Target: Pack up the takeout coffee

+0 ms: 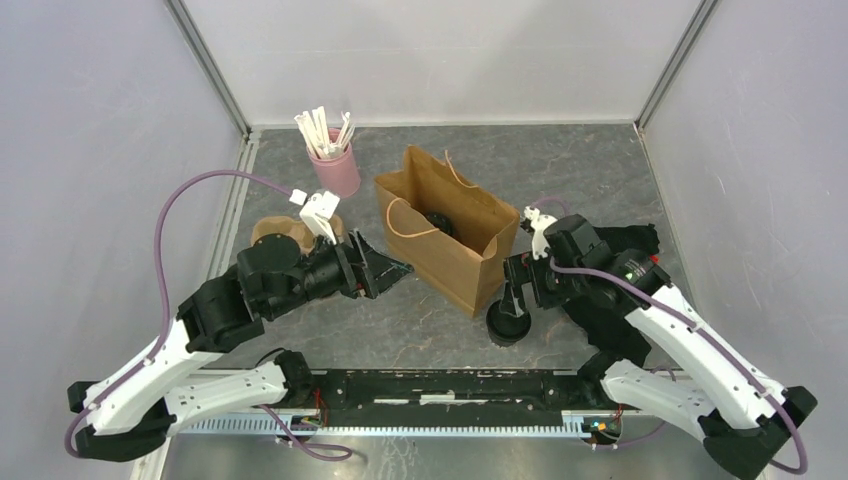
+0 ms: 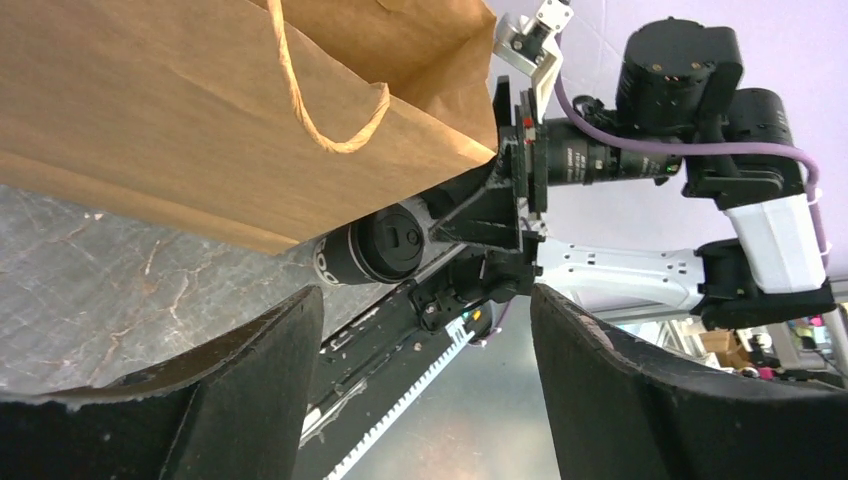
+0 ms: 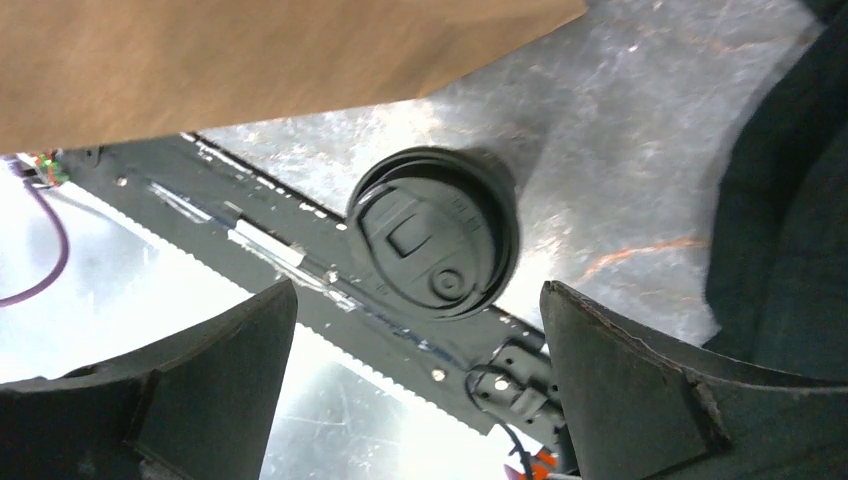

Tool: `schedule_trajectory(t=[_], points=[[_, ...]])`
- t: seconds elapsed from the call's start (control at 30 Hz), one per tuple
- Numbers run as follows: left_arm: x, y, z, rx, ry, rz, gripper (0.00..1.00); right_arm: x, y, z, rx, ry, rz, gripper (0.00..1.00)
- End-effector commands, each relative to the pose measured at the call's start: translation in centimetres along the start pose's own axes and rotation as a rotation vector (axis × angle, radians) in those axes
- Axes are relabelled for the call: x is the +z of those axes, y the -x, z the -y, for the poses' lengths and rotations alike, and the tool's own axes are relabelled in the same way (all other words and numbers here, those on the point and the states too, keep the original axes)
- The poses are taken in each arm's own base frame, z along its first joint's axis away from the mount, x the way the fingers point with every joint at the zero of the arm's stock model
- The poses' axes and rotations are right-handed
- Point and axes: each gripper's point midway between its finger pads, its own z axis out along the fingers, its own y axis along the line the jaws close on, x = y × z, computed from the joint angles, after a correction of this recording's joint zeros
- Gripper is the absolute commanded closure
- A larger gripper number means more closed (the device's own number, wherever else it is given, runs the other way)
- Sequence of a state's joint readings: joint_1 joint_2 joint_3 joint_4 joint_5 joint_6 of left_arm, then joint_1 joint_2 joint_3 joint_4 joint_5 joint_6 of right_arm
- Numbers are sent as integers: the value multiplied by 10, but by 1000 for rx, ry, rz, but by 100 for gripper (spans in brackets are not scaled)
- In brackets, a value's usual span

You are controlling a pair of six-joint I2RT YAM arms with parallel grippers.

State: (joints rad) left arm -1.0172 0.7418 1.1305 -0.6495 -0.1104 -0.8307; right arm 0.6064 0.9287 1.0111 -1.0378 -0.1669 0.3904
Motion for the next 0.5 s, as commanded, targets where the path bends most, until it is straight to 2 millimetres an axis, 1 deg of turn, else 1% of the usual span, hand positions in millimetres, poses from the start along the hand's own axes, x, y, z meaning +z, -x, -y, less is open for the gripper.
schedule_trajectory(t=[0.0, 0.03, 0.07, 0.13, 0.2, 0.3, 0.47], points=[[-5, 6, -2, 129, 2, 15, 17, 1, -17, -11, 117, -58, -25, 2], [-6, 7, -2, 131, 2, 15, 17, 3, -20, -15, 105, -68, -30, 2], [-6, 7, -1, 129, -3, 15, 17, 3, -18, -17, 93, -89, -20, 2], [-7, 8, 1, 136, -10, 16, 16, 3, -19, -13, 57, -162, -20, 2], [-6, 10, 2, 161, -7, 13, 15, 7, -24, -7, 27, -223, -47, 2], [-4, 14, 4, 195, 7, 2, 15, 14, -29, -10, 17, -243, -52, 2], [-6, 19, 6, 207, 16, 8, 15, 18, -33, -3, 26, -274, -34, 2]])
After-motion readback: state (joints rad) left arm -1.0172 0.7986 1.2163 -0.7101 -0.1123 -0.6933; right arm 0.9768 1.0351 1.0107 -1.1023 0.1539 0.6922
